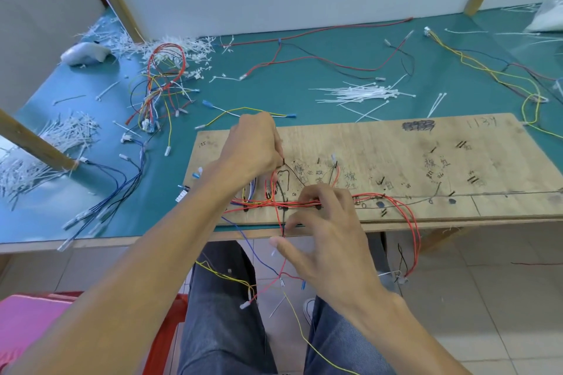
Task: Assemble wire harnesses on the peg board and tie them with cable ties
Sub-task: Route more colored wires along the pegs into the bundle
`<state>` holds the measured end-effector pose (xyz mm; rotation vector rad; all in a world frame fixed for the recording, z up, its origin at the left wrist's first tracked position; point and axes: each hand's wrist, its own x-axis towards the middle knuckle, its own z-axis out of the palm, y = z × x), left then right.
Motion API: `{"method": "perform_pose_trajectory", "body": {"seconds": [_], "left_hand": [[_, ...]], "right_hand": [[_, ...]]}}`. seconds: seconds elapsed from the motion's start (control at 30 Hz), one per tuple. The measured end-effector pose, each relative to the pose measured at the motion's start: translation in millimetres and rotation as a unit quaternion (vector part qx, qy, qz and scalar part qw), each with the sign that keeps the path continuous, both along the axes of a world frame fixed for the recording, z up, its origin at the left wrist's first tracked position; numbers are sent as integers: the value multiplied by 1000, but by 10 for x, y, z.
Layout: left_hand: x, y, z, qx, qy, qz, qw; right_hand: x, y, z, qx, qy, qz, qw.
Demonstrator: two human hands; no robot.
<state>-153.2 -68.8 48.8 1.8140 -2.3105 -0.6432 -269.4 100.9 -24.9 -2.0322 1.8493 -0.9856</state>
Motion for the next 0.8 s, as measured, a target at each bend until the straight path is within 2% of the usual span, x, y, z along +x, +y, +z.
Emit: {"method": "perform_pose_trajectory", "body": {"seconds": [0.17, 0.3, 0.43, 0.53, 0.67, 0.8], "left_hand": [[-1, -51, 20, 32, -43, -28, 998], [26, -62, 37, 67, -45, -58, 995], [42, -17, 9, 11, -73, -77, 994], [57, 48, 5, -52, -92, -73, 992], [78, 90, -45, -93, -108, -60, 988], [130, 105, -106, -108, -89, -47, 989]], "right_hand": [[41, 11, 12, 23, -36, -19, 999], [38, 28, 49, 50, -40, -24, 998], [60, 4, 143, 64, -63, -33, 995], [5, 49, 173, 81, -56, 3, 995], [-189, 72, 272, 112, -51, 64, 990], [-281, -45, 419, 165, -140, 77, 973]]}}
